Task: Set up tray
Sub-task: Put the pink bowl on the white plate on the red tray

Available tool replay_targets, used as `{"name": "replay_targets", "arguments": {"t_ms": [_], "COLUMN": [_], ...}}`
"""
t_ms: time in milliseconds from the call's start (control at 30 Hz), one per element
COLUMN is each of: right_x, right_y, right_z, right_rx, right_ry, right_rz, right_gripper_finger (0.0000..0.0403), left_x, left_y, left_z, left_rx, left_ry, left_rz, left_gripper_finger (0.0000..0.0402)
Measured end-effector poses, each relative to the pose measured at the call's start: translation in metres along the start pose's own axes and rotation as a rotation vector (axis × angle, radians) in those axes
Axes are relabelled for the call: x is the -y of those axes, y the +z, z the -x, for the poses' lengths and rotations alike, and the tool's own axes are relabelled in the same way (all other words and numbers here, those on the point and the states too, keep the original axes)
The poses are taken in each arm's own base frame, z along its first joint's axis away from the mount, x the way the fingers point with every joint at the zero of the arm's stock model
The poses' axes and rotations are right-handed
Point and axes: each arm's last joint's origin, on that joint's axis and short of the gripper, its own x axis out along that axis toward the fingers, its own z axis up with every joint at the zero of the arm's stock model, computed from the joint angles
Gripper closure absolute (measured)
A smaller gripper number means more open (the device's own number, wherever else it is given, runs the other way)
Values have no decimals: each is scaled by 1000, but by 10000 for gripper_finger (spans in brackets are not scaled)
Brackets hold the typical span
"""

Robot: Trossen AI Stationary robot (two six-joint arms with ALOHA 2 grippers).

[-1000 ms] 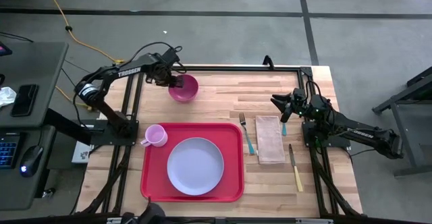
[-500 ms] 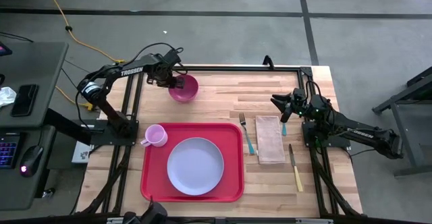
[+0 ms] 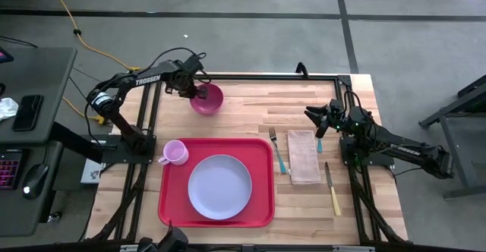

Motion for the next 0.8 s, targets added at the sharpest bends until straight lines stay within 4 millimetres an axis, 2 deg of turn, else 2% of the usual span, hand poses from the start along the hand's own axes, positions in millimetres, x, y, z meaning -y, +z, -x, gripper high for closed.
{"name": "replay_targets", "arguments": {"t_ms": [167, 600, 800], "right_x": [0, 0, 0], "right_y": [0, 0, 0], "right_z": [0, 0, 0], "right_rx": [0, 0, 0], "right_ry": [-1, 0, 0], "right_rz": [0, -1, -3], "right_gripper_finger": [291, 291, 291], "left_x": [0, 0, 2], "left_y": [0, -2, 1], "left_z": [0, 1, 11], "left_rx": [-1, -25, -65], "left_ry": [3, -15, -24], "left_rz": [-1, -5, -21], "left_gripper_finger": [385, 385, 385]}}
